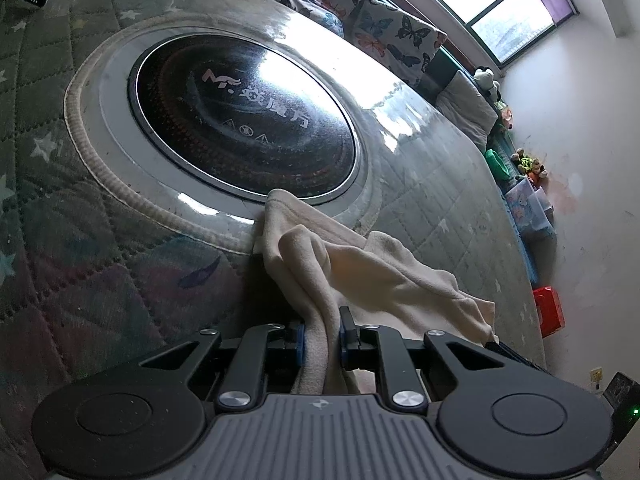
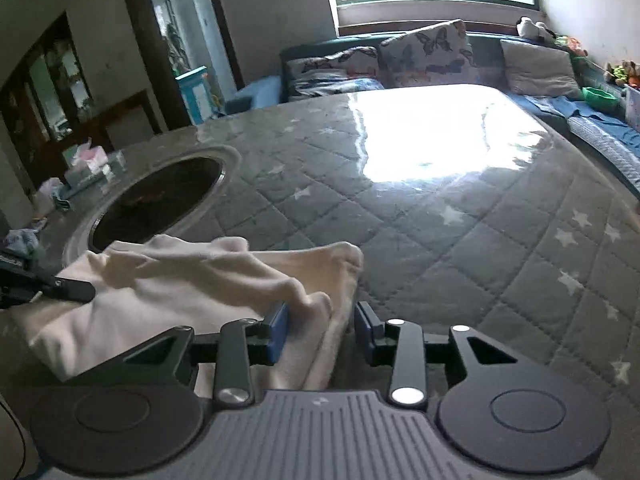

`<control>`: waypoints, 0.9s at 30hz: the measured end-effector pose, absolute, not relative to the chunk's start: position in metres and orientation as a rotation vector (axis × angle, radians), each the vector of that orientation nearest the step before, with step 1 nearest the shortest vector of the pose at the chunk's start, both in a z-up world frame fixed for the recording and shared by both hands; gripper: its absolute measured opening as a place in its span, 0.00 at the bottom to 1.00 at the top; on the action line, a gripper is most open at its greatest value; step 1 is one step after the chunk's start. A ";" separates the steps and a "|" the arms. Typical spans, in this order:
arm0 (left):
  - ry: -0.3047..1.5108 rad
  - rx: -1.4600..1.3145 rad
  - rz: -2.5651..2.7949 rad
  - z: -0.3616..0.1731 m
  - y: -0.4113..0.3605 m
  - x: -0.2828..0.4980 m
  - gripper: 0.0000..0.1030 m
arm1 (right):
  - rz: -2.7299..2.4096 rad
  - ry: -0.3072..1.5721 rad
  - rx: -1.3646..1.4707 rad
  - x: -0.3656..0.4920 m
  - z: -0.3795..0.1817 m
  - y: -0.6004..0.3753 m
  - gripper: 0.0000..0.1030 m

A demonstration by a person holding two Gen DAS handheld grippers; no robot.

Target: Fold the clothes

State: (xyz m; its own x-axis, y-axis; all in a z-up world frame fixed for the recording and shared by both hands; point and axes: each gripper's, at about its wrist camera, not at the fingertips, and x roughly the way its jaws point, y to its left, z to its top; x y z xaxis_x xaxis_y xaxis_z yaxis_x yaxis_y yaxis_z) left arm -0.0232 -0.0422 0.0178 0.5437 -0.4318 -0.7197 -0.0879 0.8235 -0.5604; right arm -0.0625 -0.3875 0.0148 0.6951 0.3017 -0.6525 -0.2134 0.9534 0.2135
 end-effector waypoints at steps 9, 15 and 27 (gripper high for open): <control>0.979 -0.533 -0.223 0.024 -0.048 -0.021 0.16 | 0.291 0.710 0.097 -0.068 0.026 -0.378 0.10; 0.956 -0.500 -0.253 0.036 -0.058 -0.012 0.15 | 0.279 0.649 0.062 -0.076 0.046 -0.377 0.09; 0.925 -0.420 -0.332 0.058 -0.101 0.012 0.15 | 0.201 0.583 0.018 -0.073 0.076 -0.394 0.09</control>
